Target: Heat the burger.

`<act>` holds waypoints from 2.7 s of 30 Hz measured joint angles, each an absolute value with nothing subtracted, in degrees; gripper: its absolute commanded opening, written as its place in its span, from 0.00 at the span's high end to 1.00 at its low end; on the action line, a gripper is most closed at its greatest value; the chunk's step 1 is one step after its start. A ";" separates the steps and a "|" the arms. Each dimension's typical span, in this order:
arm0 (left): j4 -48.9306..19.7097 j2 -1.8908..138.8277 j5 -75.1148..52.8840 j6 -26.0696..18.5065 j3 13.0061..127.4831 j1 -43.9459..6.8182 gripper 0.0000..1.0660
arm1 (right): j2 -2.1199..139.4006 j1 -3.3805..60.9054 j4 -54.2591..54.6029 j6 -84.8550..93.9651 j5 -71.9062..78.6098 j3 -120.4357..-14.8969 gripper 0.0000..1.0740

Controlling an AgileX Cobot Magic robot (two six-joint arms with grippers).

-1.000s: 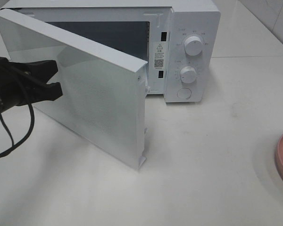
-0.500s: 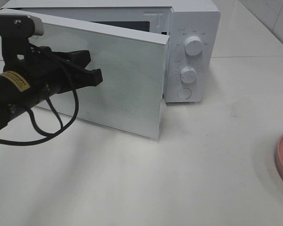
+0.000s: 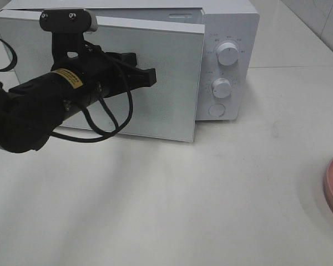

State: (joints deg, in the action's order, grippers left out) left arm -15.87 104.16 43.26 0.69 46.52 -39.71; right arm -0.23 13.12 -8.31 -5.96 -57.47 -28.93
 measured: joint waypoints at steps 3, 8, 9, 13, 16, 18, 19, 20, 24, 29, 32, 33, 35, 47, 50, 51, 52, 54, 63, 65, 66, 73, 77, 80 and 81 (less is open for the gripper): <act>-16.79 105.37 42.57 0.69 48.59 -39.71 1.00 | -0.23 13.12 -8.31 -5.96 -57.47 -28.93 0.30; -17.36 106.91 42.40 0.63 50.94 -39.71 1.00 | -0.23 13.12 -8.31 -5.96 -57.47 -28.93 0.30; -17.76 107.89 42.06 0.57 52.43 -39.71 1.00 | -0.23 13.12 -8.31 -5.96 -57.47 -28.93 0.30; -18.51 109.66 40.39 0.00 55.46 -39.71 1.00 | -0.23 13.12 -8.31 -5.96 -57.47 -28.93 0.30; -18.51 109.95 39.99 0.00 55.98 -39.94 1.00 | -0.23 13.12 -8.31 -5.96 -57.41 -28.93 0.30; -17.76 111.38 38.90 0.00 57.87 -40.39 1.00 | -0.23 13.12 -8.31 -5.96 -57.41 -28.93 0.30; -17.76 111.38 38.90 0.00 57.87 -40.39 1.00 | -0.23 13.12 -8.31 -5.96 -57.41 -28.93 0.30; -17.65 111.67 38.67 0.00 58.27 -40.51 1.00 | -0.23 13.12 -8.31 -5.96 -57.41 -28.93 0.30; -18.22 113.04 37.01 -1.20 60.56 -40.79 1.00 | -0.23 13.12 -8.31 -5.96 -57.41 -28.93 0.30; -20.91 114.82 34.72 -4.93 64.69 -40.91 1.00 | -0.23 13.12 -8.31 -5.96 -57.41 -28.93 0.30; -20.86 115.62 33.12 -6.59 66.06 -40.97 1.00 | -0.23 13.12 -8.31 -5.96 -57.41 -28.93 0.30; -20.86 115.68 33.12 -6.93 66.12 -40.97 1.00 | -0.23 13.12 -8.31 -5.96 -57.41 -28.93 0.30; -21.03 115.68 33.00 -7.22 66.06 -41.31 1.00 | -0.23 13.12 -8.31 -5.96 -57.41 -28.93 0.30; -23.09 107.31 18.74 -7.28 59.13 -43.83 0.95 | -0.23 13.12 -8.31 -5.96 -57.41 -28.93 0.30; -23.09 105.37 9.63 -7.28 59.13 -43.72 0.71 | -0.23 13.12 -8.31 -5.96 -57.41 -28.93 0.30; -23.09 105.37 9.63 -7.28 59.13 -43.72 0.71 | -0.23 13.12 -8.31 -5.96 -57.41 -28.93 0.30; -23.09 104.62 4.01 -7.28 59.13 -43.66 0.48 | -0.23 13.12 -8.31 -5.96 -57.41 -28.93 0.30; -23.09 104.34 0.74 -7.28 59.13 -43.66 0.34 | -0.23 13.12 -8.31 -5.96 -57.41 -28.93 0.30; -17.19 100.10 -24.69 -7.28 59.13 -43.66 0.06 | -0.23 13.12 -8.31 -5.96 -57.41 -28.93 0.30; -15.58 99.41 -26.99 -7.28 59.13 -43.66 0.06 | -0.23 13.12 -8.31 -5.96 -57.41 -28.93 0.30; -12.89 97.86 -31.11 -6.93 59.13 -43.66 0.07 | -0.23 13.12 -8.31 -5.96 -57.41 -28.93 0.30; -9.80 92.36 -43.37 -2.64 59.13 -39.65 0.07 | -0.23 13.12 -8.31 -5.96 -57.41 -28.93 0.30; -9.68 89.04 -50.02 -1.26 59.13 -32.20 0.07 | -0.23 13.12 -8.31 -5.96 -57.41 -28.93 0.30; -9.63 88.35 -51.57 -1.20 59.13 -30.31 0.07 | -0.23 13.12 -8.31 -5.96 -57.41 -28.93 0.30; -9.57 87.15 -54.37 -1.03 59.13 -26.36 0.07 | -0.23 13.12 -8.31 -5.96 -57.41 -28.93 0.30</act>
State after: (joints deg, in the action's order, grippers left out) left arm -9.57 87.15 -54.37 -1.03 59.13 -26.36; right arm -0.23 13.12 -8.31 -5.96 -57.41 -28.93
